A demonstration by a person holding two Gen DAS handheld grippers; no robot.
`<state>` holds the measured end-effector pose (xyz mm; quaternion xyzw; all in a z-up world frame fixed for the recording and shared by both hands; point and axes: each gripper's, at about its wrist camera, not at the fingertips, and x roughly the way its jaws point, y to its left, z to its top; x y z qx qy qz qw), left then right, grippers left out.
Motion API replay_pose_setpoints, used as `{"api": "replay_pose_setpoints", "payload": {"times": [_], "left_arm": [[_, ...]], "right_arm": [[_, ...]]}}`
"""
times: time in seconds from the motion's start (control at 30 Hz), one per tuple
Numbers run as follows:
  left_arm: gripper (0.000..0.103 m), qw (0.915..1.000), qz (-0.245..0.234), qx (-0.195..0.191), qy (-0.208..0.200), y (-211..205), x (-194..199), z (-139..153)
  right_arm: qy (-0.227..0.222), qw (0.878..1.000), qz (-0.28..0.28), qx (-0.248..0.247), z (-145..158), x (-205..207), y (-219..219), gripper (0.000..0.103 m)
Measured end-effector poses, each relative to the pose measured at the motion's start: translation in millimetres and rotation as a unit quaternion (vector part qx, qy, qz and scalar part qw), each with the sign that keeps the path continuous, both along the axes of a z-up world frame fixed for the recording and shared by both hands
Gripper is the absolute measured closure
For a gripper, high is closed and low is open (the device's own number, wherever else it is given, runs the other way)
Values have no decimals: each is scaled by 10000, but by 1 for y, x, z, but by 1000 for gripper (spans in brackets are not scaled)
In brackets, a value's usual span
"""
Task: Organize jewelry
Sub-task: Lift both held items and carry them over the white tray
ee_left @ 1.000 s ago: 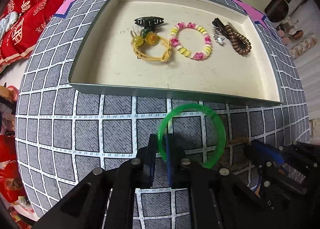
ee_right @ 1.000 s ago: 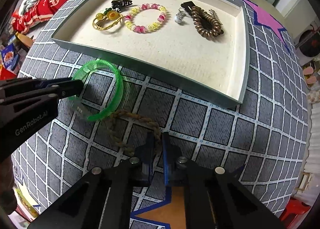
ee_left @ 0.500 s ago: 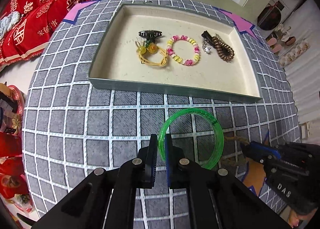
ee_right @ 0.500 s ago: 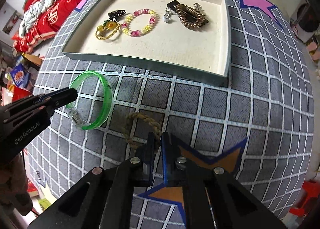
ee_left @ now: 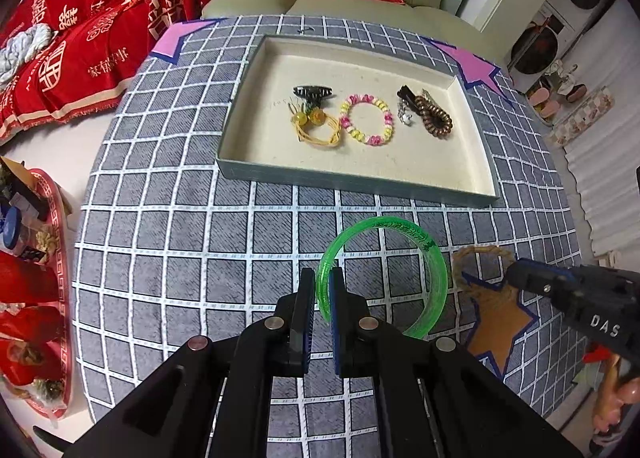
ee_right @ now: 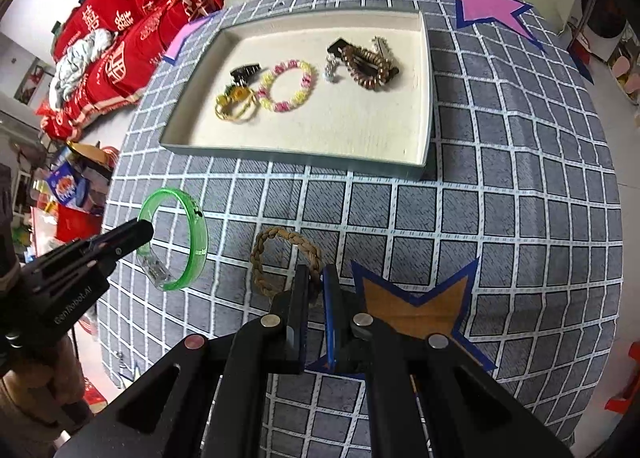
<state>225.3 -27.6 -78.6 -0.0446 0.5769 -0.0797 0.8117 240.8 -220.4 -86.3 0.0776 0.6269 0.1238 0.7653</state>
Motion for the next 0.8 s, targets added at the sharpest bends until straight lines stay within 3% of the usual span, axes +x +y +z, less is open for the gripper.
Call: {"api": "replay_pose_setpoints", "payload": {"times": [0.4, 0.8], "left_arm": [[88, 9993, 89, 21, -351, 11, 29, 34], [88, 9986, 228, 63, -464, 12, 79, 41]], "right_arm": [[-291, 9993, -159, 179, 35, 32, -8, 96], [-464, 9985, -207, 208, 44, 89, -18, 96]]}}
